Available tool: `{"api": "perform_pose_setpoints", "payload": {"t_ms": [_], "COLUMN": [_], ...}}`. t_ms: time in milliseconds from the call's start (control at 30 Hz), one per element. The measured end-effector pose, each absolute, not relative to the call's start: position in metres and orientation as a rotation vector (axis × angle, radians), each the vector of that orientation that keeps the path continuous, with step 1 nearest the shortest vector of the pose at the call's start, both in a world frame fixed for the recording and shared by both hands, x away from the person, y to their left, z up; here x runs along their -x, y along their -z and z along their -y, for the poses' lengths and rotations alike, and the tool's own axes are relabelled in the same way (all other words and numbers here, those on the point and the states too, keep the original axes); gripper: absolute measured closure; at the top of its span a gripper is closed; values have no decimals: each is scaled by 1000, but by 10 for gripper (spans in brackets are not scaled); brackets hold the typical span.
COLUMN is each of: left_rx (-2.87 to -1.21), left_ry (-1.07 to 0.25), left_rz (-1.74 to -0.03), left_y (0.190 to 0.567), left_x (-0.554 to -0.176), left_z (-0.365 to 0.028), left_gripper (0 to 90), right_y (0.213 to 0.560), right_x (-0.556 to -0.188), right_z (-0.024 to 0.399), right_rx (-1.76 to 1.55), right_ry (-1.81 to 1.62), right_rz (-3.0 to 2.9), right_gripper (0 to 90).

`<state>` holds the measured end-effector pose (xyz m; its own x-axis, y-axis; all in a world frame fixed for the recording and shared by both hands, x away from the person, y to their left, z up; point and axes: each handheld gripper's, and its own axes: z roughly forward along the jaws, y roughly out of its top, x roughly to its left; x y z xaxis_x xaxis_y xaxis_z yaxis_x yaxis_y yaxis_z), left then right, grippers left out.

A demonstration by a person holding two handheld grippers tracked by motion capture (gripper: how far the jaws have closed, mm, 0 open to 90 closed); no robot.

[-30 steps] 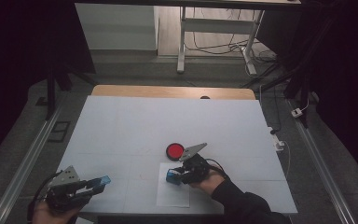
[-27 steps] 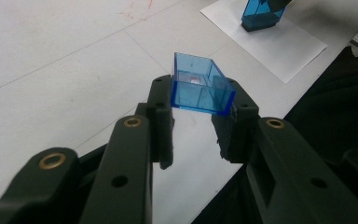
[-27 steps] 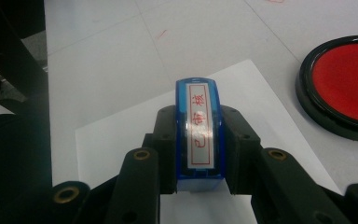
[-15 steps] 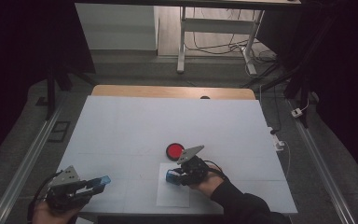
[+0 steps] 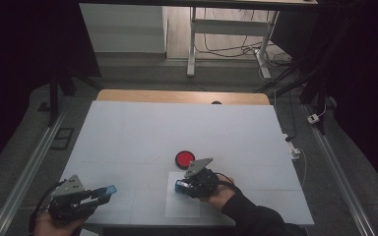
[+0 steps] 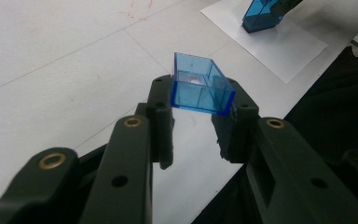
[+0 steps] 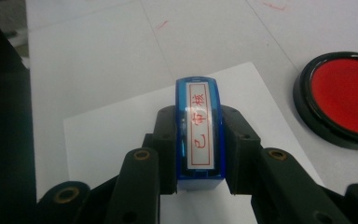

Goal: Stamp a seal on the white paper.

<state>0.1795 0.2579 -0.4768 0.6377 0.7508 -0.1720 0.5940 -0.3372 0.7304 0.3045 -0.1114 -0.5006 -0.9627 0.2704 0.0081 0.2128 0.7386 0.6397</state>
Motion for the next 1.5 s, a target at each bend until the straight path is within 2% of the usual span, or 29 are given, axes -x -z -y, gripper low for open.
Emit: {"api": "perform_pose_setpoints", "payload": {"t_ms": [400,1133,1500], "left_rx": [-2052,-2049,-2050], "left_ry": [-247,-247,-246], "left_rz": [-1048,-1045,-1043], "left_y": [477,477,477], "left_x": [-180,-179,-179], "left_z": [-258,-259,-258], "left_gripper": [687,687,687], "right_y": [506,499,482], "right_x": [-323,-316,-317], "right_z": [122,115,123], "right_rx": [-603,-526,-518], "right_ry": [-1187,-1100,-1169], "right_rz": [-2922,-2893,-2830], "right_gripper": [702,697,696]}}
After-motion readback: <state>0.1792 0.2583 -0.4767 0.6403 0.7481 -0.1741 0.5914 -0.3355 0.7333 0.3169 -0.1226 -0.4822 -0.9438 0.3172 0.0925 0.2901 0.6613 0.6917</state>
